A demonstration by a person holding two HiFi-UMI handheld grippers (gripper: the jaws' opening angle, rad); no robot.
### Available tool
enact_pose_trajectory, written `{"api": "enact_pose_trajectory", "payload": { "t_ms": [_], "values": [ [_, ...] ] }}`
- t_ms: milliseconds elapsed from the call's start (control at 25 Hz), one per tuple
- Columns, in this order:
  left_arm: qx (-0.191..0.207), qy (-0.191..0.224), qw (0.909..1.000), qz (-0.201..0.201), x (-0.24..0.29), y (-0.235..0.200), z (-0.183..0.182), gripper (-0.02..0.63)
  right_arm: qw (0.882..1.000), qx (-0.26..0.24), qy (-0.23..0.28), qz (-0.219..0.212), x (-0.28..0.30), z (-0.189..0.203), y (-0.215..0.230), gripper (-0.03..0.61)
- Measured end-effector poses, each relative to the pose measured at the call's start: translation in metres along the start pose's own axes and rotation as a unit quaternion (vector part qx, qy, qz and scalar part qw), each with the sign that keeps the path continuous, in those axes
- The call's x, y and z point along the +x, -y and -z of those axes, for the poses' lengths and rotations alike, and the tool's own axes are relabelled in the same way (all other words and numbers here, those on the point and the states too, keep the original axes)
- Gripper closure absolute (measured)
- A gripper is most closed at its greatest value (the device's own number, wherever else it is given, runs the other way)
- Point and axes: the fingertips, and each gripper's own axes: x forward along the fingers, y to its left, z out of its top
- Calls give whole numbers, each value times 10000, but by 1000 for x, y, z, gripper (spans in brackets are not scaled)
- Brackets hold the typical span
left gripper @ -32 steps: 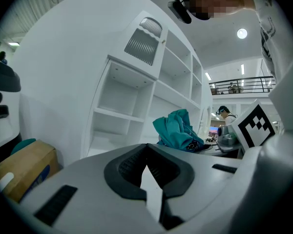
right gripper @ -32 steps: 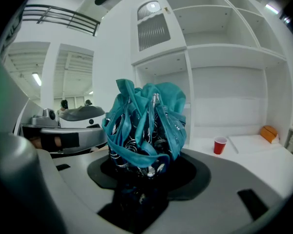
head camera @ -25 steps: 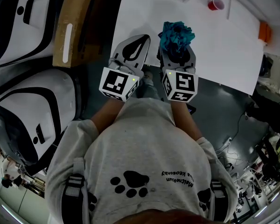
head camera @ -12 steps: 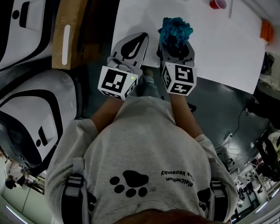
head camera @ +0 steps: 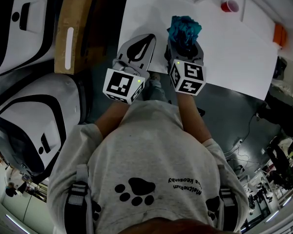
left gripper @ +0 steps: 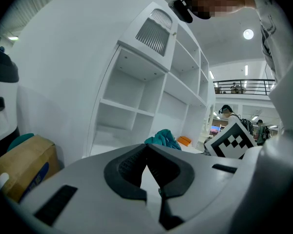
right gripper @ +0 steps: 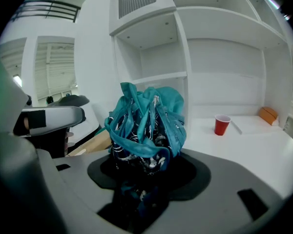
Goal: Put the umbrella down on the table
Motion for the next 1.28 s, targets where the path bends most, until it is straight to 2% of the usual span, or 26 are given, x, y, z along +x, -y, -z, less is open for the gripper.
{"api": "enact_pose_trajectory", "payload": {
  "t_ms": [640,1280],
  "values": [
    [58,-203,9998,-27,34,-14,17,603,9969,367,-685,112,36,16,18,319],
    [-4,-397,9992,-11,55,-18,28,603,9889,698,-1305,144,58,47,30,319]
  ]
}}
